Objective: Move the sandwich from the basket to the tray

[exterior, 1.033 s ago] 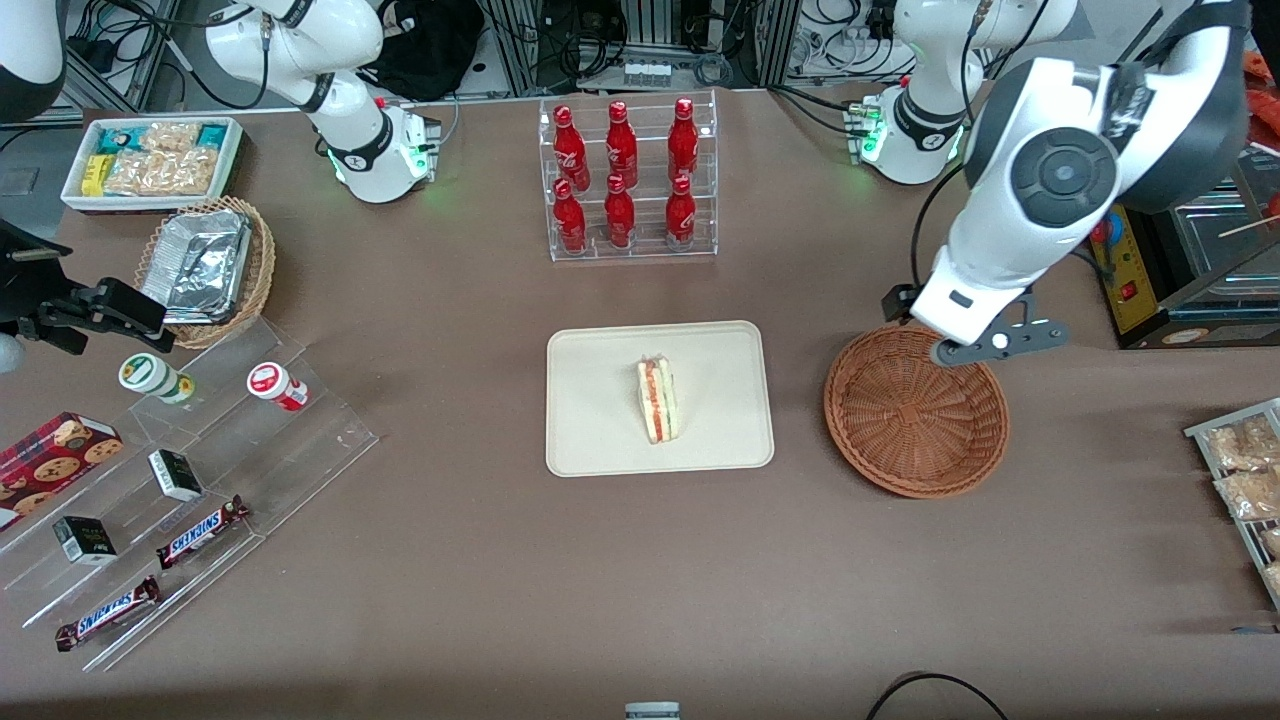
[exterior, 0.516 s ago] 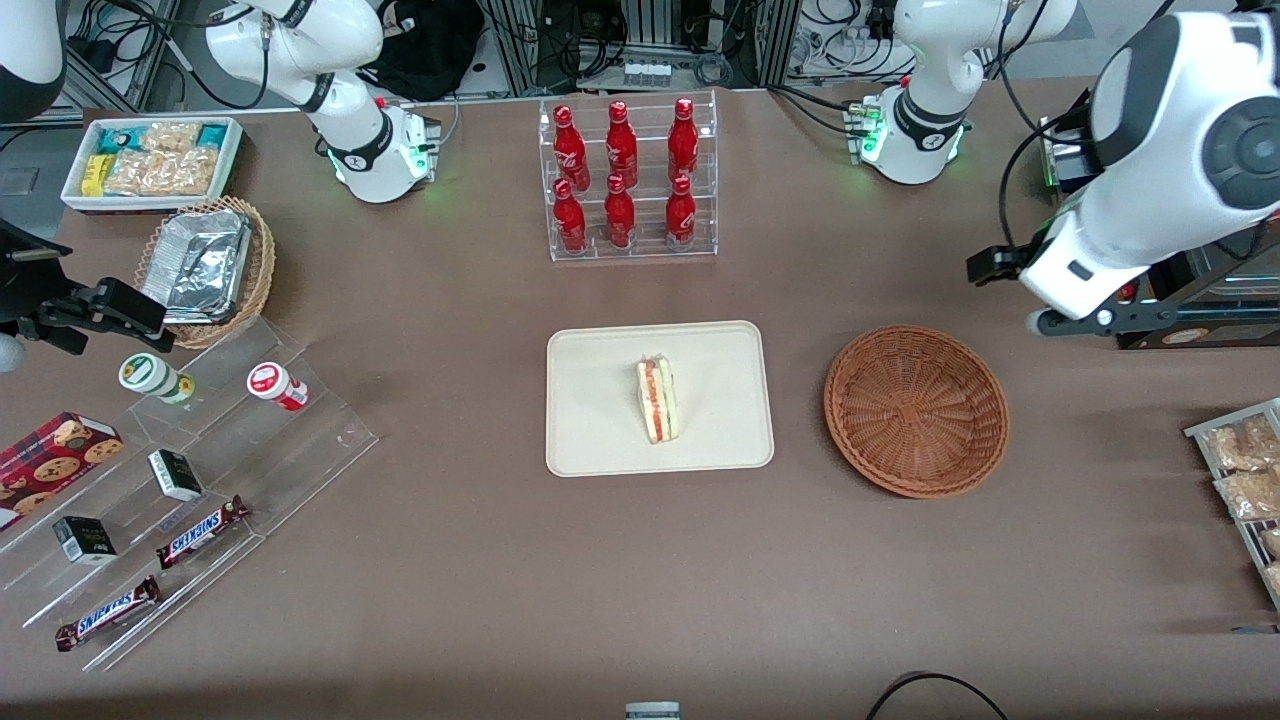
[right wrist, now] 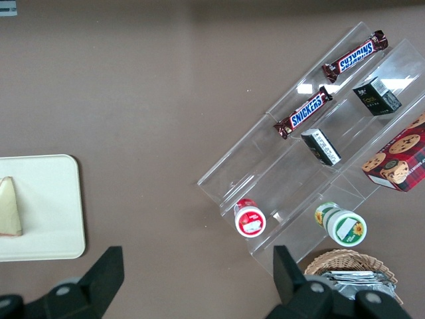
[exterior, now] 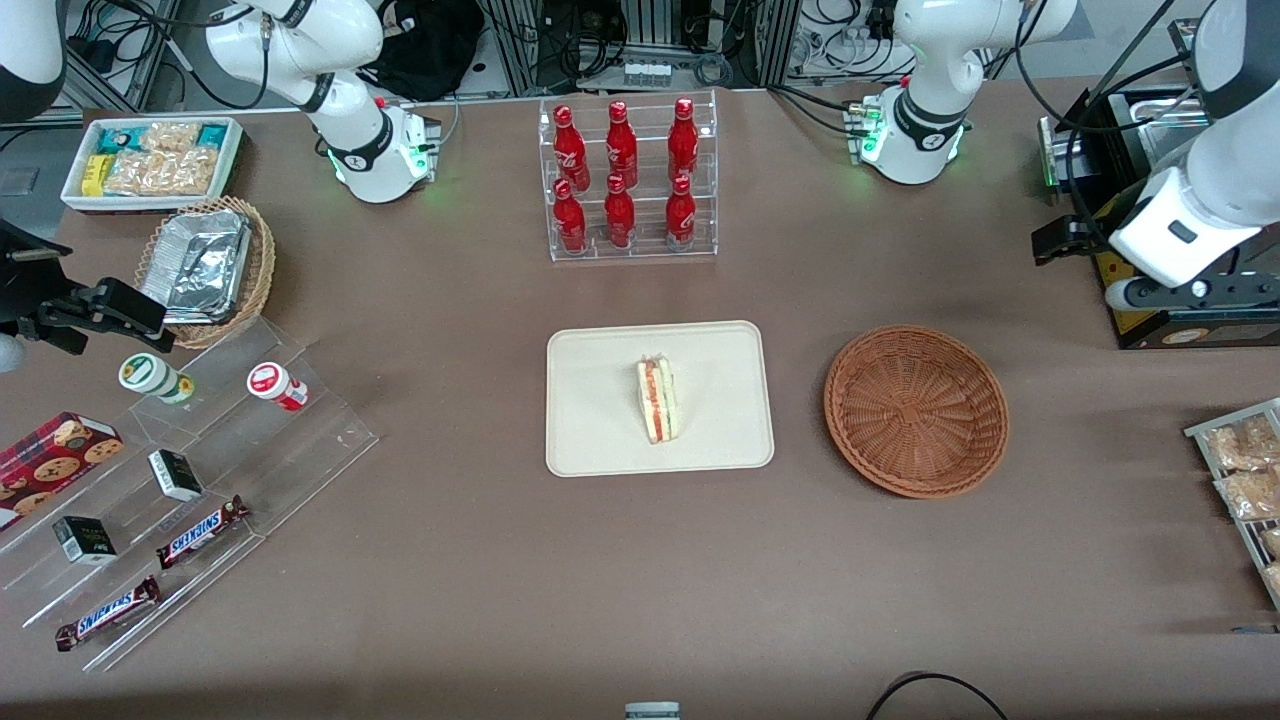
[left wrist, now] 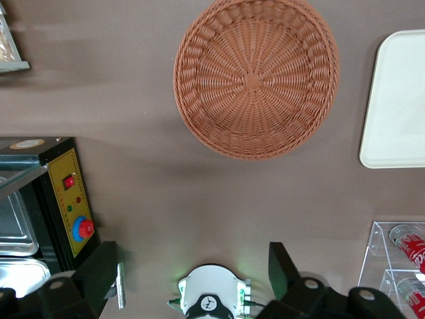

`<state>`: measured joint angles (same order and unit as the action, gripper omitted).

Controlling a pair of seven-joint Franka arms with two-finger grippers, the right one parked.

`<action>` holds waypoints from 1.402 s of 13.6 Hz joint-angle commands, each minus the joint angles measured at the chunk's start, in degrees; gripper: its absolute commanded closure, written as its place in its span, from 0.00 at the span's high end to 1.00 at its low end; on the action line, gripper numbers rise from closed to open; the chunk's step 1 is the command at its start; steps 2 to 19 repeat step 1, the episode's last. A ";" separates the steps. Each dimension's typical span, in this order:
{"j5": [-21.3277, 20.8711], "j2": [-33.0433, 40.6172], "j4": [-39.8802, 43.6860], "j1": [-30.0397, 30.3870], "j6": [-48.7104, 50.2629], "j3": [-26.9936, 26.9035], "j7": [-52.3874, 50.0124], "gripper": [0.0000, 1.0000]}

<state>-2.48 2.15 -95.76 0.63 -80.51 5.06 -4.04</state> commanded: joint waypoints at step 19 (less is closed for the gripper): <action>0.72 0.40 2.41 -0.37 1.24 -1.10 0.88 1.00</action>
